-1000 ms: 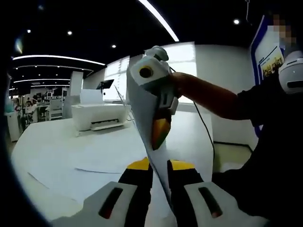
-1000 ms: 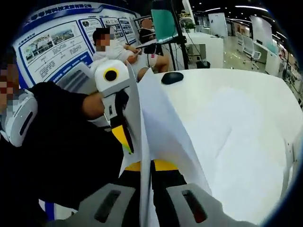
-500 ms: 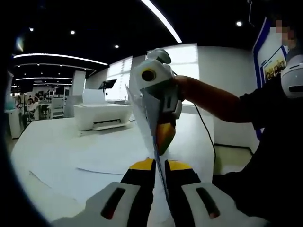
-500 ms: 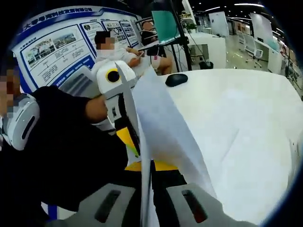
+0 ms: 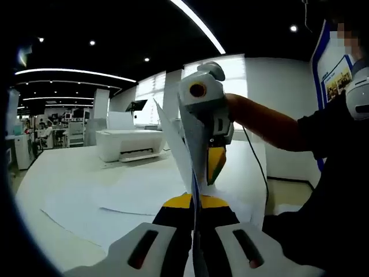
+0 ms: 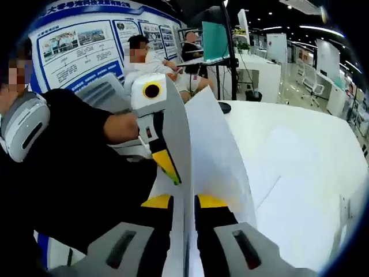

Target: Organize the stack of printing papers by aligning and flattening the scattered papers on the table

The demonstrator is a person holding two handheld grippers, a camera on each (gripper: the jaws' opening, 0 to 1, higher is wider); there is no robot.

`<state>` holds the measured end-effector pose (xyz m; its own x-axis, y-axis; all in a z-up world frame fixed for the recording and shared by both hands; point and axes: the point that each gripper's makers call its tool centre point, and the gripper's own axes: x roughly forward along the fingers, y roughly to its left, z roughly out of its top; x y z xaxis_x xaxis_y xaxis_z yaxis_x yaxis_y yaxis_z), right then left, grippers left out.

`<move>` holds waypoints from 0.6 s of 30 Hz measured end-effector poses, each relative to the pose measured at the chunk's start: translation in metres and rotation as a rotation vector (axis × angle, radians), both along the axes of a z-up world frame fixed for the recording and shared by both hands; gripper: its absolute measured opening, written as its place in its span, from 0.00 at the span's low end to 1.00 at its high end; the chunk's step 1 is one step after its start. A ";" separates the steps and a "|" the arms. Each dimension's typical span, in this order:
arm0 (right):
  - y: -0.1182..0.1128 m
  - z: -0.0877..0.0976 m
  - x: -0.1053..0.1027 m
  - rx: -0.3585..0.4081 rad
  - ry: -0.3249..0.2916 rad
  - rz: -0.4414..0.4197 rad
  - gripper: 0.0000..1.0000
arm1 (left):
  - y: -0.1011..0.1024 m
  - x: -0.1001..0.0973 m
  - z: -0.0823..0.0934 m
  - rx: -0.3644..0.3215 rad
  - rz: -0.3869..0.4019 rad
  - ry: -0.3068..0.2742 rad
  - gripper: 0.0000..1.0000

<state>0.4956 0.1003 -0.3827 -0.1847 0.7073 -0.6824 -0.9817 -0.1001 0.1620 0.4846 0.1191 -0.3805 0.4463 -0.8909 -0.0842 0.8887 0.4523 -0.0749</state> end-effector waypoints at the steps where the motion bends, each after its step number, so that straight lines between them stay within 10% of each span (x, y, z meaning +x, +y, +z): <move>1: -0.002 0.003 0.003 0.011 -0.011 -0.006 0.14 | 0.001 0.000 0.000 -0.003 0.000 0.002 0.06; 18: -0.035 0.048 0.034 0.138 -0.220 -0.145 0.30 | 0.002 -0.009 0.016 0.060 -0.004 -0.108 0.06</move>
